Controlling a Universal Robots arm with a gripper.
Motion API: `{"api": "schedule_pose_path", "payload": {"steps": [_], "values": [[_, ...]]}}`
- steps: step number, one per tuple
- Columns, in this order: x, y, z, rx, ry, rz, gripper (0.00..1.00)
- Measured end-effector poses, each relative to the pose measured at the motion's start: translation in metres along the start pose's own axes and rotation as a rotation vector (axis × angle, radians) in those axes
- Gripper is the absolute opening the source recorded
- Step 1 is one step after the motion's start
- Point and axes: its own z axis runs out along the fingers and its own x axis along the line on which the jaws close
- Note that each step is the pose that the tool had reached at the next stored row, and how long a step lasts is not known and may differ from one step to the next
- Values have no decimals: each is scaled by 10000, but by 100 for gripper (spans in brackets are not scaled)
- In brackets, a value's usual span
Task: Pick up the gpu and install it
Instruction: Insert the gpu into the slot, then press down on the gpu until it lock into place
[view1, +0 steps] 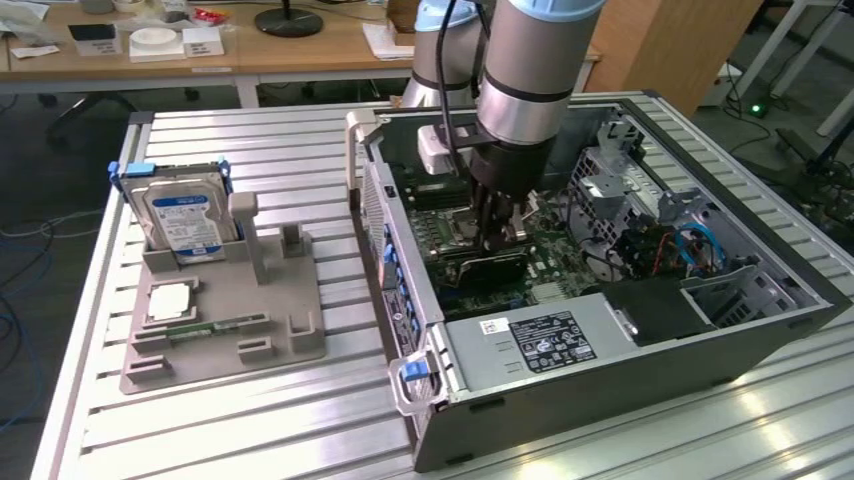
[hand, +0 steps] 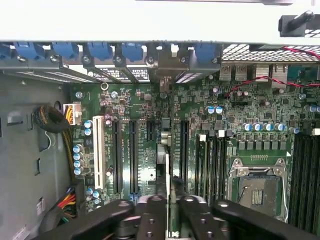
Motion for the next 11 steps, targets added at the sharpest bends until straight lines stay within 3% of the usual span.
{"api": "schedule_pose_path", "payload": {"steps": [1,3,11], "values": [[0,0,0,0,0,0,21],[0,0,0,0,0,0,10],[0,0,0,0,0,0,11]]}}
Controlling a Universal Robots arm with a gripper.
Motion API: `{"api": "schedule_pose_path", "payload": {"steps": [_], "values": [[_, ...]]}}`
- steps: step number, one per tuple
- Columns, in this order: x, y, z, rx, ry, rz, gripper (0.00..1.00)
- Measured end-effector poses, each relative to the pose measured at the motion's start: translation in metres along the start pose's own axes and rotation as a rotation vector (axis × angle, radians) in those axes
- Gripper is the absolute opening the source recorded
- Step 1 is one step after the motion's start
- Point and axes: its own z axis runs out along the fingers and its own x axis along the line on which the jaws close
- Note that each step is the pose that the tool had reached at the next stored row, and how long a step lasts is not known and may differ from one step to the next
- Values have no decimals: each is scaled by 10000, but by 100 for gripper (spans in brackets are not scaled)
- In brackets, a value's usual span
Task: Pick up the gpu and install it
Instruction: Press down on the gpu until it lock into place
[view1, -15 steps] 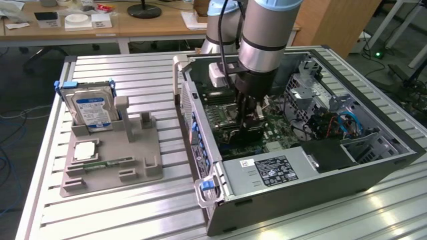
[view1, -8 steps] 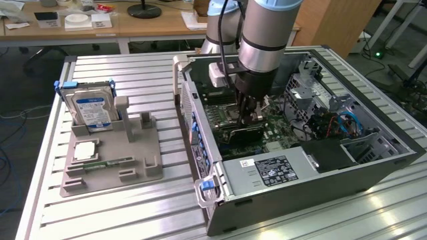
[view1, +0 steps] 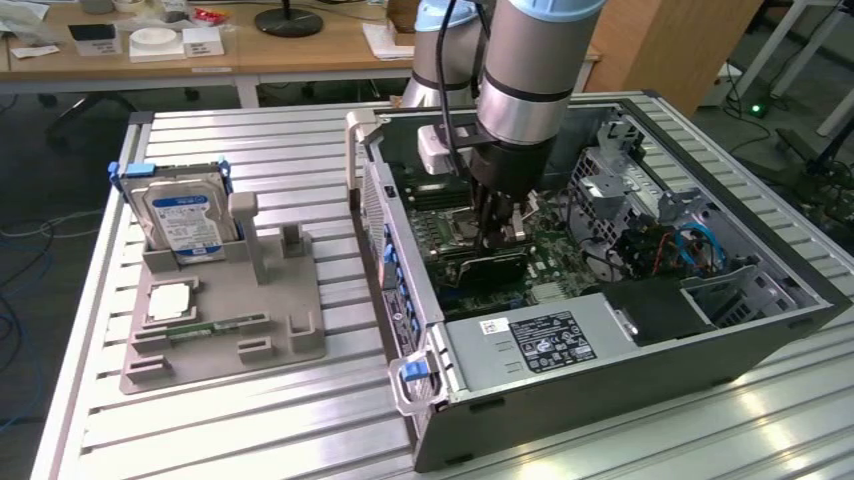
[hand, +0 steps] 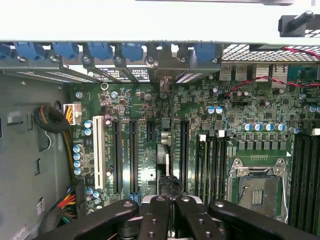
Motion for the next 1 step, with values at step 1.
{"api": "schedule_pose_path", "payload": {"steps": [1], "values": [[0,0,0,0,0,0,11]]}}
